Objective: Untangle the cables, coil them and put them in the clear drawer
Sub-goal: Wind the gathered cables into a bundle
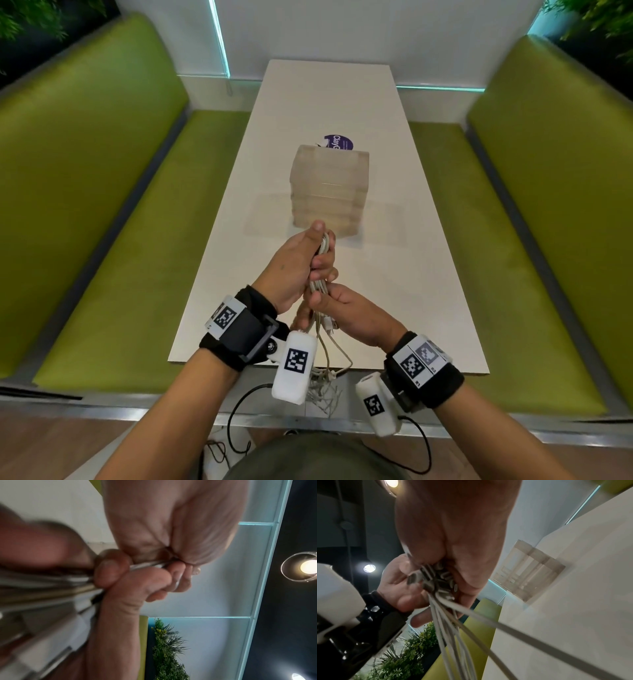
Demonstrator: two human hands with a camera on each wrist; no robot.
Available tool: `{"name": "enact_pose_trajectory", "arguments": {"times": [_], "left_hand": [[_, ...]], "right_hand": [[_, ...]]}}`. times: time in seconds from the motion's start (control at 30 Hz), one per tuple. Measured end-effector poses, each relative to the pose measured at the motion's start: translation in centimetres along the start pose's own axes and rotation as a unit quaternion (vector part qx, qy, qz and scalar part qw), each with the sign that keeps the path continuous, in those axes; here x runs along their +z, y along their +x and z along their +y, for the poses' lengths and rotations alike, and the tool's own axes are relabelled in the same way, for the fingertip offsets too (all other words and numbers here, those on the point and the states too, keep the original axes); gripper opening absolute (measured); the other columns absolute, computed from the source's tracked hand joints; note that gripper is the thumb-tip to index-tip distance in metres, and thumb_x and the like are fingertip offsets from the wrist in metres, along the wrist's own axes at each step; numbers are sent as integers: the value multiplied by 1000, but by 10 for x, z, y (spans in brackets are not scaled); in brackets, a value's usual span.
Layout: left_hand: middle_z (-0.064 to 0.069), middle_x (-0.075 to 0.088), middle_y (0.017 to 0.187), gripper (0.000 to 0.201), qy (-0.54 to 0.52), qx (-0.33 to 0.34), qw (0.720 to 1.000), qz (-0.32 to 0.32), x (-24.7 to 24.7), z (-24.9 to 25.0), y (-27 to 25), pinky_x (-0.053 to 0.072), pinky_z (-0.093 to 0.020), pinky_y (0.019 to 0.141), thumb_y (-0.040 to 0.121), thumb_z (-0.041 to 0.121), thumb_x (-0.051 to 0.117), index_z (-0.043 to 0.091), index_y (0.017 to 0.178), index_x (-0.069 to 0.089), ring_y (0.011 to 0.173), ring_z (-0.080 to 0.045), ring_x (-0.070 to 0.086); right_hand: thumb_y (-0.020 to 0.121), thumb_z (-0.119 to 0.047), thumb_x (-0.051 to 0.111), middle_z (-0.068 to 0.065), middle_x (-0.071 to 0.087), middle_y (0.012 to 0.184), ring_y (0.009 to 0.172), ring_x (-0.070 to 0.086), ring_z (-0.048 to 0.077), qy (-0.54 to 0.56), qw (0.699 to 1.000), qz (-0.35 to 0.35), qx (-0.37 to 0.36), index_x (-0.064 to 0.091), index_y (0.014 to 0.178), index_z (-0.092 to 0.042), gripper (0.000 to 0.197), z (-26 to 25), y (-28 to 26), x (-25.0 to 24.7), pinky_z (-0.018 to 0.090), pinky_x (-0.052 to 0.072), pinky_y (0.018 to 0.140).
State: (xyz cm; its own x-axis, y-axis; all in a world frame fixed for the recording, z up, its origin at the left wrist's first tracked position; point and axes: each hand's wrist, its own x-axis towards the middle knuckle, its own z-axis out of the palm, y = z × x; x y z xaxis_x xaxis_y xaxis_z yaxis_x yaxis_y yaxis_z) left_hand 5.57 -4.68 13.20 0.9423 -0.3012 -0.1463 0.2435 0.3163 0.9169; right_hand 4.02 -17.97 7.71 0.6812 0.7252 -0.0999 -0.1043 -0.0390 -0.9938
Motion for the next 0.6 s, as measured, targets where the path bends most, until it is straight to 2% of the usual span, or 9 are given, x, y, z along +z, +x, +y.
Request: {"name": "enact_pose_trajectory", "arguments": {"times": [0.07,0.1,0.17,0.27,0.33,0.4,0.47,0.53,0.6], "left_hand": [[7,28,52,40,4,6,1000,3,0,0,1,40,-26,57,97,46,34,13,80,49,42,-8,24],[7,28,52,40,8,11,1000,3,0,0,2,40,-26,57,97,46,34,13,79,49,42,-8,24],[8,29,51,41,19,18,1000,2,-1,1,2,39,-27,57,97,46,34,13,79,49,42,-8,24],[7,30,52,40,29,28,999,0,-4,-1,2,39,-29,60,99,44,32,13,80,50,43,-9,26],[5,39,53,39,52,55,997,11,-7,-1,1,44,-30,65,101,41,30,13,84,50,46,-11,38],[0,60,69,37,99,89,990,35,-13,-2,2,50,-33,74,101,41,29,14,95,54,65,-18,60],[-5,69,100,47,145,80,985,42,-22,-9,0,51,-35,82,93,56,32,20,117,51,90,-21,67],[-2,68,103,76,158,34,987,1,-30,-22,-5,50,-32,80,77,74,41,25,134,38,87,-16,66],[3,64,100,85,185,12,982,-45,-30,-37,-12,50,-28,83,70,73,58,25,136,35,89,-8,64]], "right_hand": [[98,-28,40,1,69,81,83,63,17,11,1000,11,-2,65,81,-9,36,-1,2,1,31,47,85],[98,-28,41,0,66,75,79,62,18,12,1000,23,-1,64,76,-11,36,-2,3,3,33,47,83],[97,-29,42,-4,56,62,66,58,15,18,999,47,5,54,67,-7,39,-1,5,6,26,49,73],[97,-29,40,-8,44,53,52,48,11,40,997,62,4,48,75,3,40,-1,7,9,22,48,62],[101,-28,40,-6,41,53,50,44,12,42,996,77,5,46,75,-3,36,-3,7,9,24,48,61],[101,-28,39,-4,39,53,49,41,13,41,994,103,4,43,74,-11,33,-7,8,9,25,47,59],[101,-28,39,-5,40,53,48,42,13,50,990,129,-17,43,76,-11,30,-12,8,7,28,47,60],[99,-30,40,-3,47,57,54,49,15,67,984,156,-50,49,77,-10,31,-19,8,3,31,50,64],[95,-35,41,3,58,66,66,58,21,95,978,171,-74,56,77,-14,31,-28,7,0,35,52,67]]}}
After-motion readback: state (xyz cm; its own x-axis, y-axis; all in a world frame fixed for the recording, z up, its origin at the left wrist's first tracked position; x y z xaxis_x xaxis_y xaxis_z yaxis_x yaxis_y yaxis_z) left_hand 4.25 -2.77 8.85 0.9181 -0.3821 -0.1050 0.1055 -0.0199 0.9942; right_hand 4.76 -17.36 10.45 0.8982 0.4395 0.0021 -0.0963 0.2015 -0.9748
